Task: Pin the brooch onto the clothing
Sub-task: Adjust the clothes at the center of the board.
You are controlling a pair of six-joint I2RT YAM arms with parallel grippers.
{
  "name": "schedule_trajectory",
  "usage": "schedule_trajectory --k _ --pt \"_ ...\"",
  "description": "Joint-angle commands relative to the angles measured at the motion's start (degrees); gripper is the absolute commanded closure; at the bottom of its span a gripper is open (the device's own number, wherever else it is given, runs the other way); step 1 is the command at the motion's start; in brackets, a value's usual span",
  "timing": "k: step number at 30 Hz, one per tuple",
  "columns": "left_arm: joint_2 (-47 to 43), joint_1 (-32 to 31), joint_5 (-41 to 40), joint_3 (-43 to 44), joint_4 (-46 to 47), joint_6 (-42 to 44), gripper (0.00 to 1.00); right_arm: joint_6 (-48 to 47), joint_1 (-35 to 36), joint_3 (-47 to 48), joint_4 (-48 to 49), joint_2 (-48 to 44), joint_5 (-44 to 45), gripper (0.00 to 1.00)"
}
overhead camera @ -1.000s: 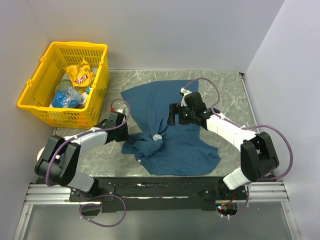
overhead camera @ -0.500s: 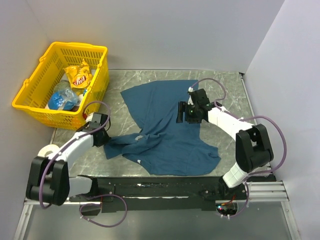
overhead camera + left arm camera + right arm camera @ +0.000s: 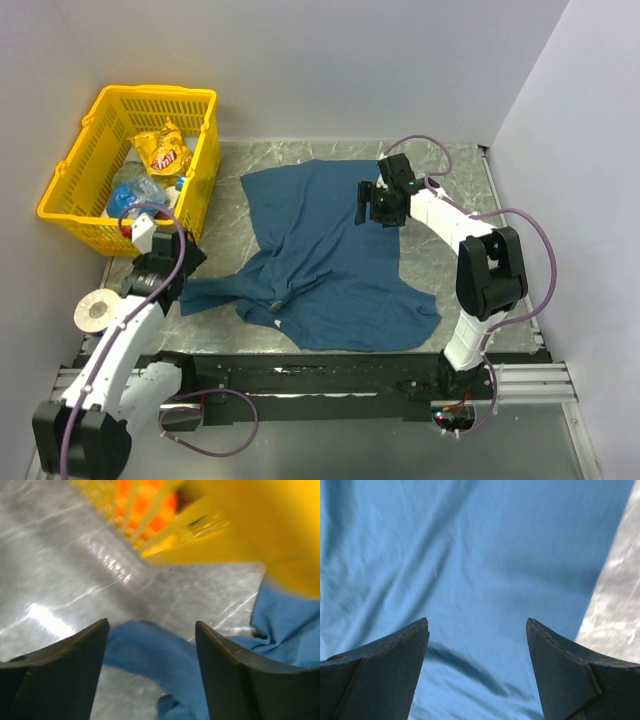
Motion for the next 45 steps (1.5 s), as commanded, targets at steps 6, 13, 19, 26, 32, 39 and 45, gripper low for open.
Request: schedule_trajectory --k 6,13,19,26,32,39,45 --pt "16.3 -22.4 -11.3 17.3 8.9 5.3 0.13 1.3 -4.0 10.5 0.1 6.9 -0.5 0.13" --pt "44.1 -22.6 -3.7 40.2 9.0 14.3 0.04 1.3 -7.5 27.2 -3.5 20.0 -3.9 0.09" --pt "65.6 -16.3 3.8 59.9 3.1 15.9 0.04 3.9 -9.6 42.1 -12.4 32.2 -1.6 0.06" --pt "82.7 -8.2 6.4 76.7 -4.0 19.4 0.07 5.1 -11.2 54.3 -18.8 39.4 1.0 0.08" --pt "94.7 -5.1 11.5 88.3 -7.2 22.3 0.29 5.7 -11.2 51.6 -17.3 38.1 -1.3 0.1" --pt "102.7 -4.4 10.8 99.4 -7.5 25.4 0.99 3.4 -11.3 49.1 -17.3 35.6 -2.7 0.1" --pt "102.5 -4.5 8.6 102.7 3.0 27.9 0.99 1.4 -11.2 40.2 -13.3 27.8 -3.7 0.09"
